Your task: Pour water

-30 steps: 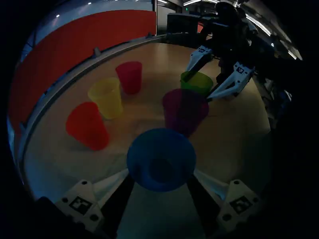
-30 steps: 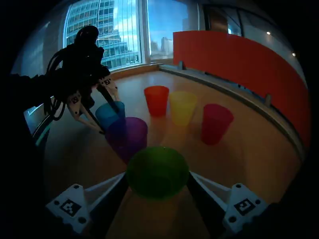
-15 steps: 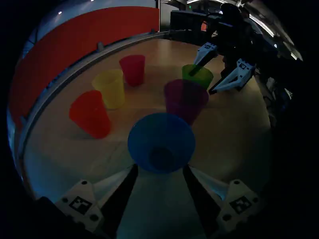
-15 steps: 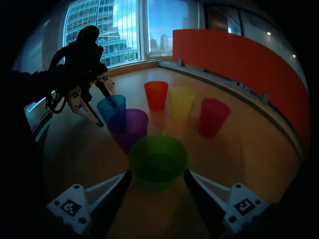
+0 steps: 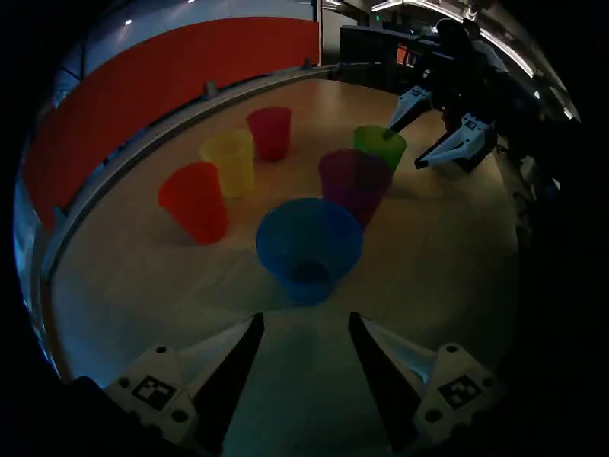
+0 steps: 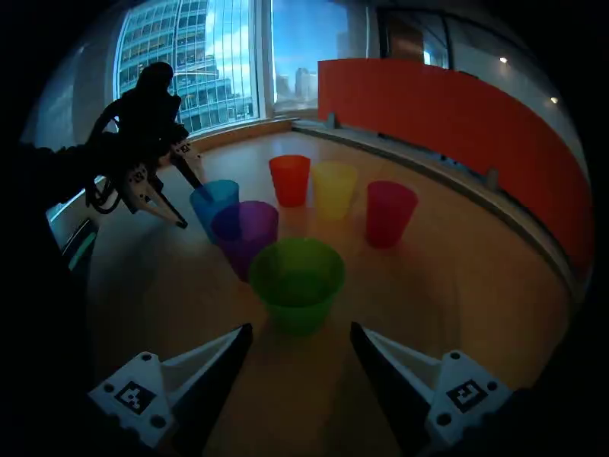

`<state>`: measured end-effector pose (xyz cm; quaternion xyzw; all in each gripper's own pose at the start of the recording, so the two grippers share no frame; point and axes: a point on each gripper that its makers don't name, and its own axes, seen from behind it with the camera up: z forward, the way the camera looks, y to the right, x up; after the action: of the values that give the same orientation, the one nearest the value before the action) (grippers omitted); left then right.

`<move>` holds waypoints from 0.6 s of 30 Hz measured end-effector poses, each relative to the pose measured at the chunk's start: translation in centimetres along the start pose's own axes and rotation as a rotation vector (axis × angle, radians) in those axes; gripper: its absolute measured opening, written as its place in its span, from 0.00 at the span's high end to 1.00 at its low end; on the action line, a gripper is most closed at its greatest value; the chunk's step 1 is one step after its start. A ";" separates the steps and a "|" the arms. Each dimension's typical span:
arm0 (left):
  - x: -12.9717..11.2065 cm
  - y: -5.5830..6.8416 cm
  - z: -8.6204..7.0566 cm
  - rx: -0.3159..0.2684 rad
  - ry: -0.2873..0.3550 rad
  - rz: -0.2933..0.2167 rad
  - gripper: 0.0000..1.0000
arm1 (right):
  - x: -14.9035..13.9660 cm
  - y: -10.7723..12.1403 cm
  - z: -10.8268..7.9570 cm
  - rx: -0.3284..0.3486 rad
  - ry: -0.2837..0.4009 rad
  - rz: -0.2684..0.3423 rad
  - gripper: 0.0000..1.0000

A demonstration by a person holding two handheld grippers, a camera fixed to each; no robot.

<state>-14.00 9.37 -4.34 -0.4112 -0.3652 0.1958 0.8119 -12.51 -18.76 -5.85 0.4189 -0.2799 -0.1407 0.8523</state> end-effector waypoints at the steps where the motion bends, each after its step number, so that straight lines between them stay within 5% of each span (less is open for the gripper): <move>1: -0.1 0.0 -0.2 0.004 0.003 -0.006 0.17 | 0.0 0.0 -0.2 -0.004 0.002 0.002 0.00; 18: 0.0 -1.2 -3.4 0.144 0.111 -0.091 0.18 | 1.0 0.6 -3.7 -0.111 0.084 0.031 0.00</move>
<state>-11.40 6.86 -4.75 -0.3450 -0.3232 0.1613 0.8663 -9.47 -16.49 -6.81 0.3720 -0.2419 -0.1253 0.8873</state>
